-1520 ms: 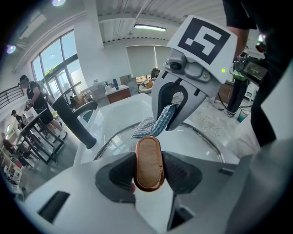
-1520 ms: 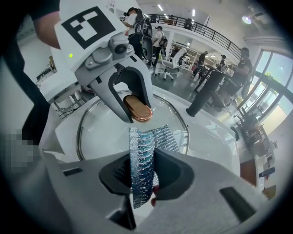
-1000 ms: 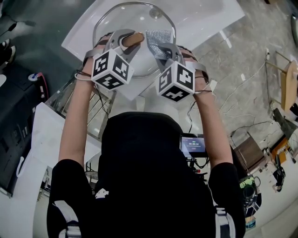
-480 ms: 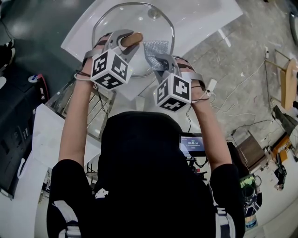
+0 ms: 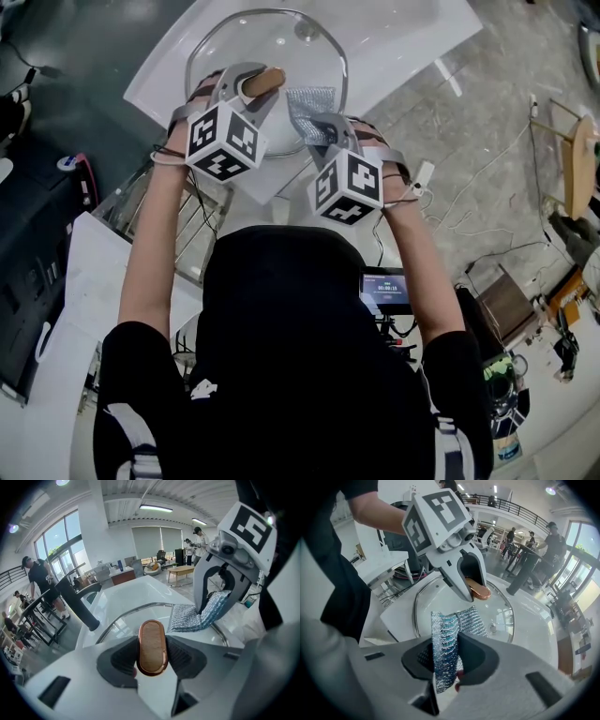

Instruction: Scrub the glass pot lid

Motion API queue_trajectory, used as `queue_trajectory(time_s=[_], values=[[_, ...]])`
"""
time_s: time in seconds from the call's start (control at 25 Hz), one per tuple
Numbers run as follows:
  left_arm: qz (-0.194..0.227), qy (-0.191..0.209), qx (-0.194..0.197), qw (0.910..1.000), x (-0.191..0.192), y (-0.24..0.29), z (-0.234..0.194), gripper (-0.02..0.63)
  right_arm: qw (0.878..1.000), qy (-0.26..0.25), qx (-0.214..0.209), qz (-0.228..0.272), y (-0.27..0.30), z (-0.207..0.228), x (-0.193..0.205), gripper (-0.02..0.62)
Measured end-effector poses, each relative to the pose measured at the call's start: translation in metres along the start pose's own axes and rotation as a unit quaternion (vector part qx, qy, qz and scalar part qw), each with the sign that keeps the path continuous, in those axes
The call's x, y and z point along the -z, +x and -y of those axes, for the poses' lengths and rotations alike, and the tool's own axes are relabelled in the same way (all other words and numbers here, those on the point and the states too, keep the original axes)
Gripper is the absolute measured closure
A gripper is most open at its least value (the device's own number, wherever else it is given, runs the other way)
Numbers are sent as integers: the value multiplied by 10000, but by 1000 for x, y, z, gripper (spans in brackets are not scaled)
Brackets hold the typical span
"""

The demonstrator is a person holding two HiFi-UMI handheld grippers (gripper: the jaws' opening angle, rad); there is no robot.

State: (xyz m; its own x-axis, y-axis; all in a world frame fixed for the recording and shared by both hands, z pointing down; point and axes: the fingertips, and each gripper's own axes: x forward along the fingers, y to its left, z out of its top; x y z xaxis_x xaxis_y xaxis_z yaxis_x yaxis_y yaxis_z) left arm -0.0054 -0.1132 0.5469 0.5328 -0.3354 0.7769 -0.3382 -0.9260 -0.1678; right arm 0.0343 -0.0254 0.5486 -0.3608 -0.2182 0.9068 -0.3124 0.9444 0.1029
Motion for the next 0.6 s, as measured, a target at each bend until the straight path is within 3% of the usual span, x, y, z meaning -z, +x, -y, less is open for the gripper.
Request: queue_trajectory(time_s=[0.6], values=[[414,37,-338,9986,-31,-36,-13,425,9986,330,351,213,-21,20,-5,522]])
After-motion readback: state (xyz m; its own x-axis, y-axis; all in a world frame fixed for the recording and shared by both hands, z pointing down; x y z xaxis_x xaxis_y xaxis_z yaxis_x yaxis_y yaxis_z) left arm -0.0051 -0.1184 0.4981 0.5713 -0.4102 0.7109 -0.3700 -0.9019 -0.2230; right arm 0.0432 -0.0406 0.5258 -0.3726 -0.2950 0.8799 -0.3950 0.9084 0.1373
